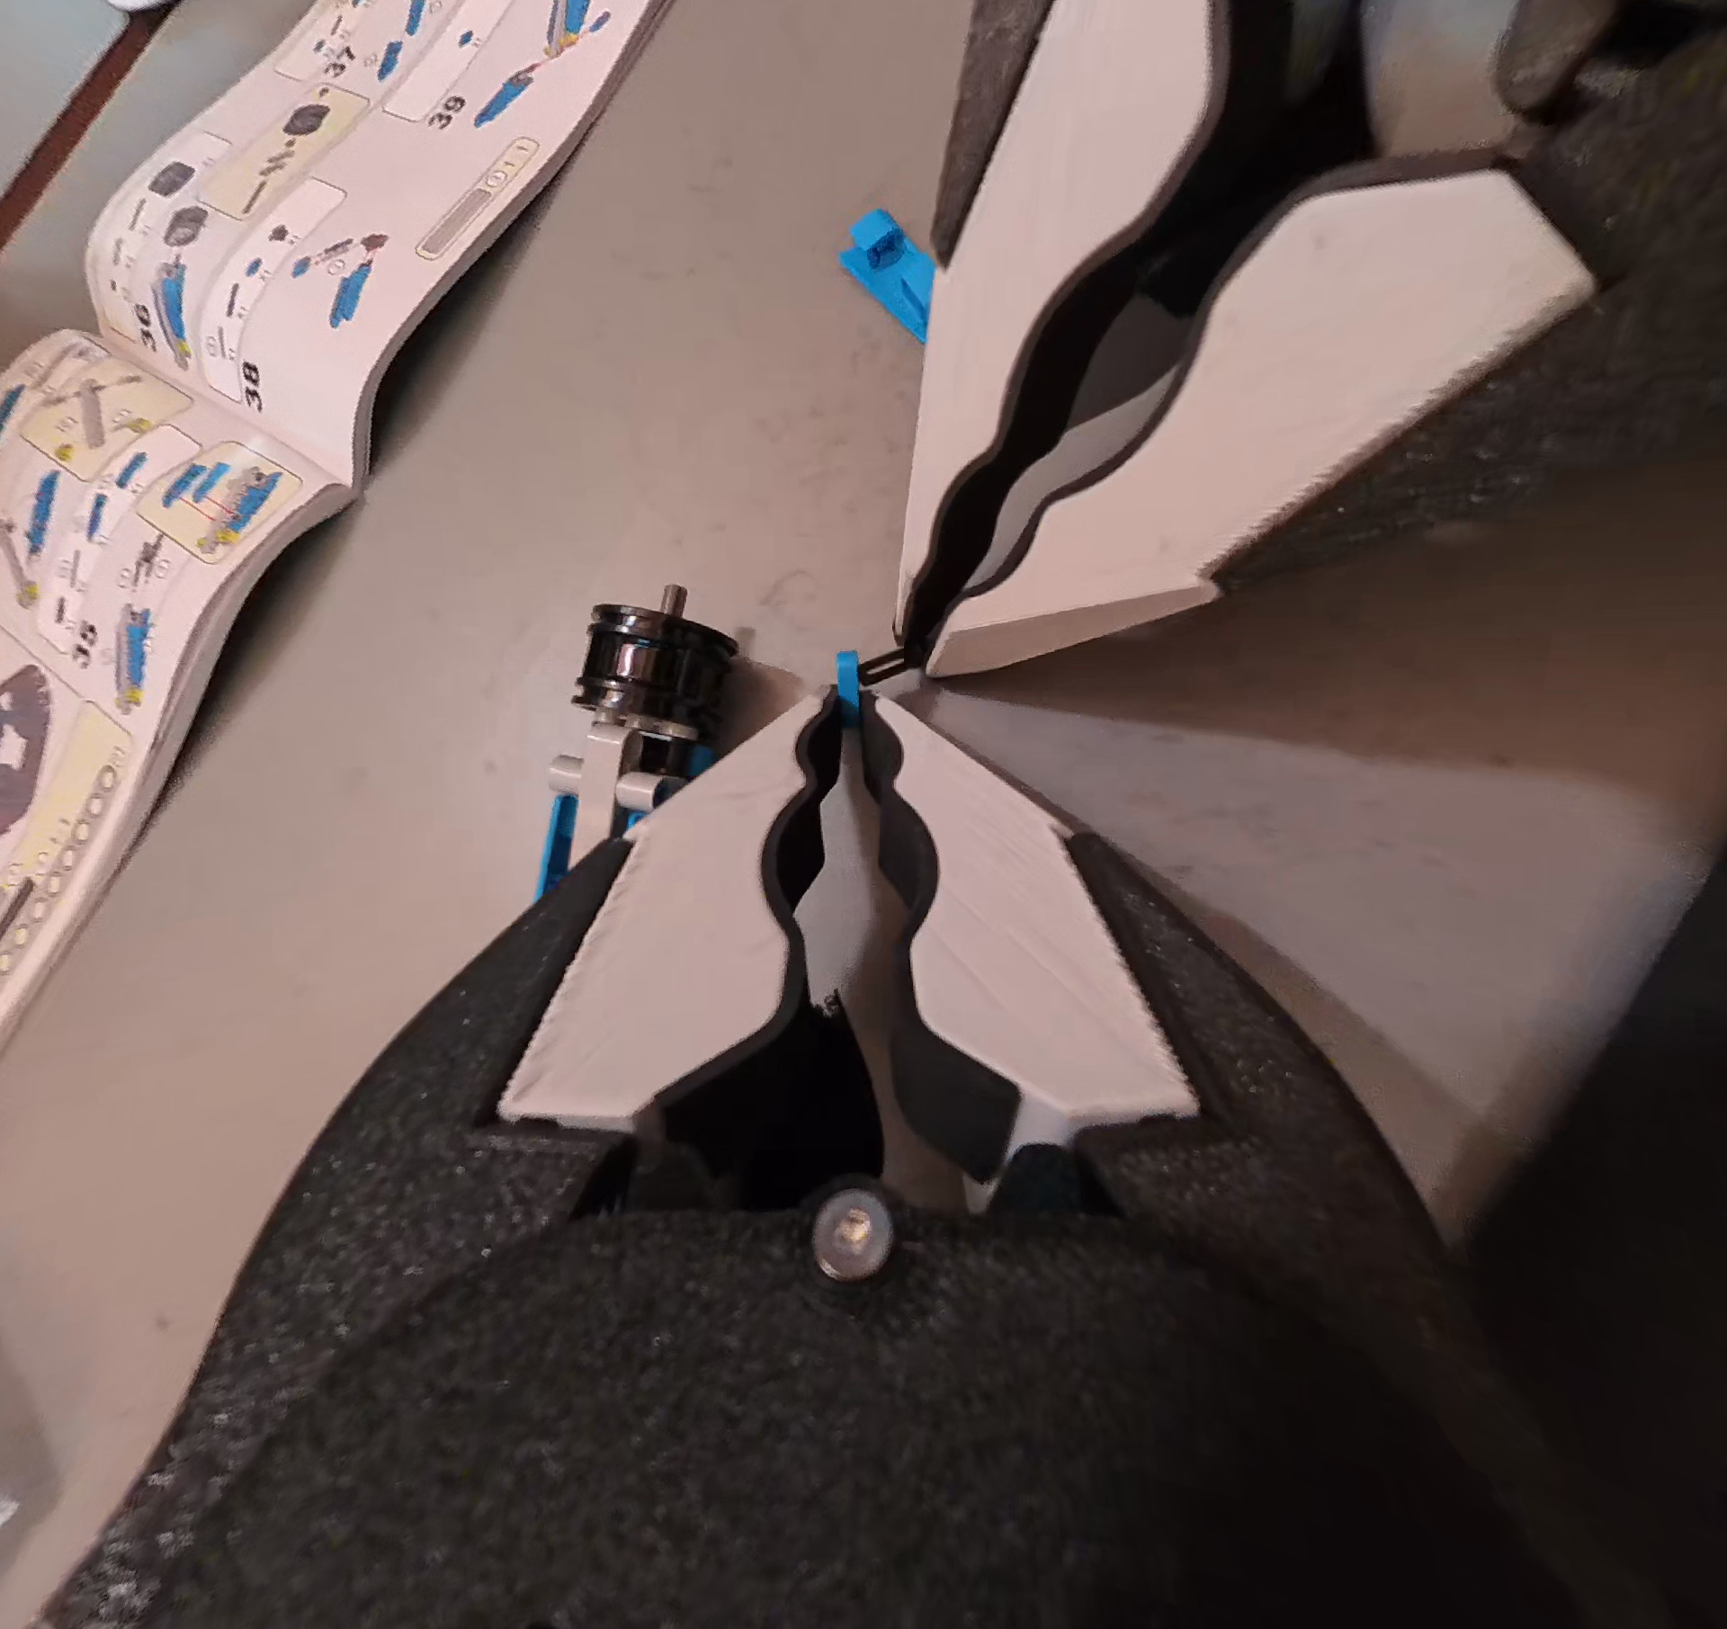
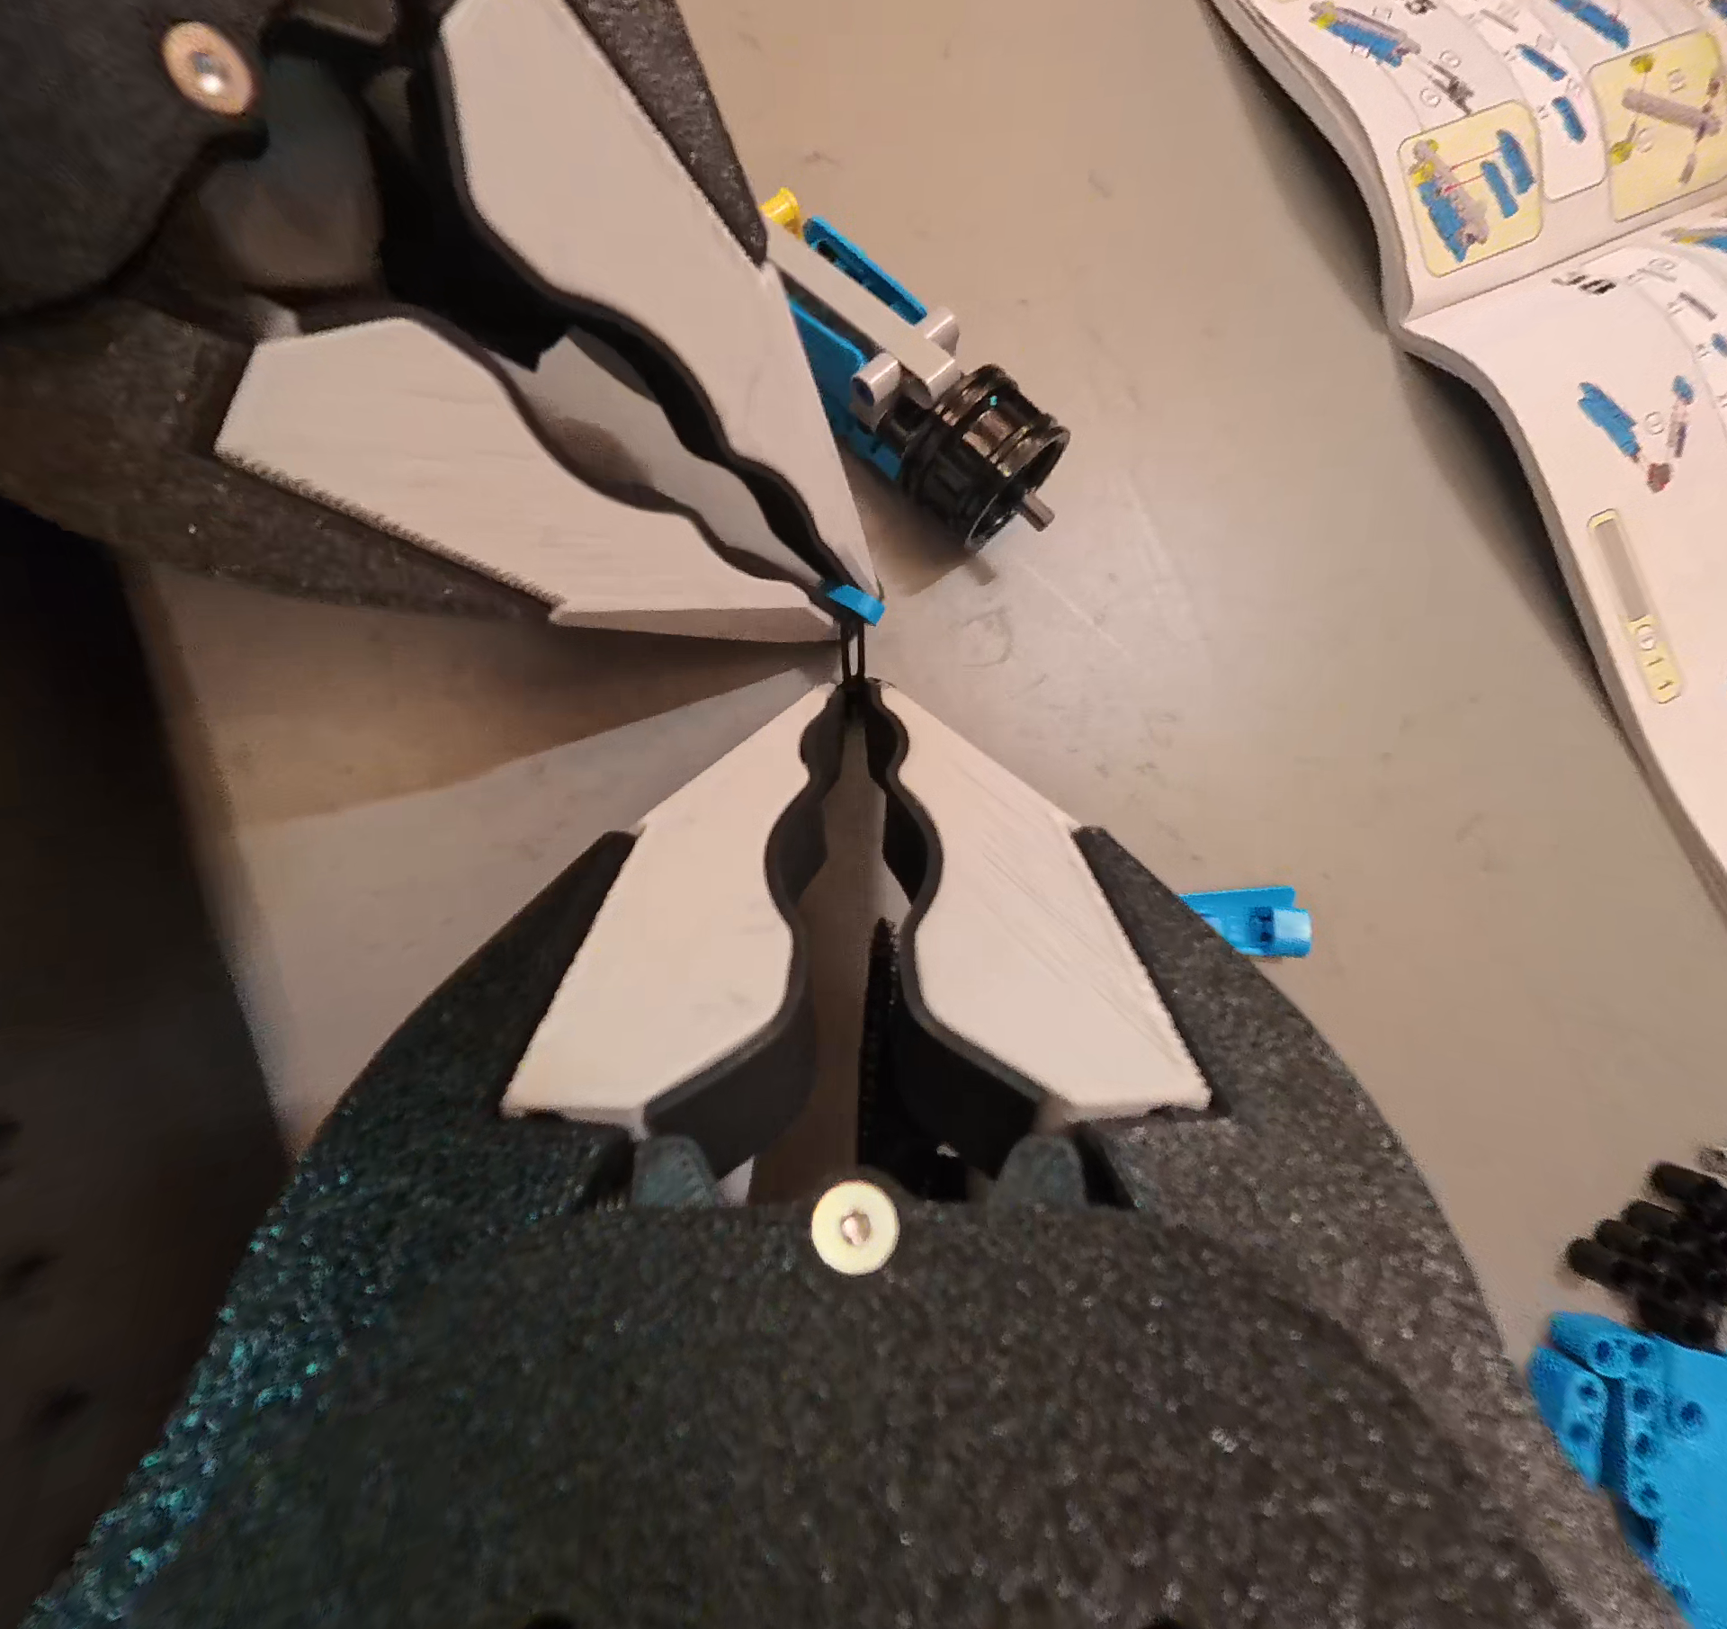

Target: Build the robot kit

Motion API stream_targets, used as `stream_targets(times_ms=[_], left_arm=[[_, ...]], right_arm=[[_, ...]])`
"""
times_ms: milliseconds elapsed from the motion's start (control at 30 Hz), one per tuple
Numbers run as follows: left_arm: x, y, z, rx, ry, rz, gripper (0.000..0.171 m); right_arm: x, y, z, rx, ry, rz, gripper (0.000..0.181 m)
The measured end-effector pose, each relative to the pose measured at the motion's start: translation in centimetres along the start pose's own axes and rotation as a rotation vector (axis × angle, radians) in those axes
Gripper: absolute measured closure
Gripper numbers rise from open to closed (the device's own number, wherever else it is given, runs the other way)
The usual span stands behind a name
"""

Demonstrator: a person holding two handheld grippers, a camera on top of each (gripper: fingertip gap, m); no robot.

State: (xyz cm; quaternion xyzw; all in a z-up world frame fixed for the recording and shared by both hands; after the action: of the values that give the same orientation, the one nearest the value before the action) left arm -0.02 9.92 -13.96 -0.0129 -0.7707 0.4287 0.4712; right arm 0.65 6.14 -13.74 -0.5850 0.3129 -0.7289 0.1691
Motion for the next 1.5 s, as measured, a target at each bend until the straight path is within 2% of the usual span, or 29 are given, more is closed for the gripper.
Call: stream_targets(times_ms=[267, 600, 933, 1133, 1233, 1500], left_arm=[[-0.05, 0.0, 0.0, -0.099, -0.049, -0.008, 0.169], [-0.04, 0.01, 0.22, -0.211, -0.073, 0.0, 0.169], [-0.23, 0.22, 0.24, -0.593, -0.316, -0.09, 0.169], [-0.36, 0.28, 0.45, -0.735, -0.392, -0.134, 0.169], [-0.35, 0.26, 0.46, -0.722, -0.386, -0.128, 0.169], [0.07, -0.26, 0.19, -0.567, -0.305, -0.041, 0.169]], right_arm=[[-0.07, 0.19, 0.18, -0.15, -0.127, 0.043, 0.177], [-0.19, 0.51, 0.47, -0.196, -0.204, 0.071, 0.176], [-0.19, 0.57, 0.5, -0.201, -0.203, 0.071, 0.176], [-0.18, 0.63, 0.56, -0.229, -0.227, 0.075, 0.176], [-0.18, 0.61, 0.55, -0.227, -0.227, 0.076, 0.176], [0.22, 0.16, 0.76, -0.149, -0.182, 0.108, 0.176]])
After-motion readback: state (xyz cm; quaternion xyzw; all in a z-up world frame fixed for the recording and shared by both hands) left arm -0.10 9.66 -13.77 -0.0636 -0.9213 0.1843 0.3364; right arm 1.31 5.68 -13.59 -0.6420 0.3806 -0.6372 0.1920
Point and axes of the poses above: each gripper's, where its closed fingertips meet, x back along the fingers, y out of its underside, z = x × y across the jaws, the point moved 3 cm from there along x, back along the fingers, and after that the axes turned 3 degrees about y, right-handed, at the moved point
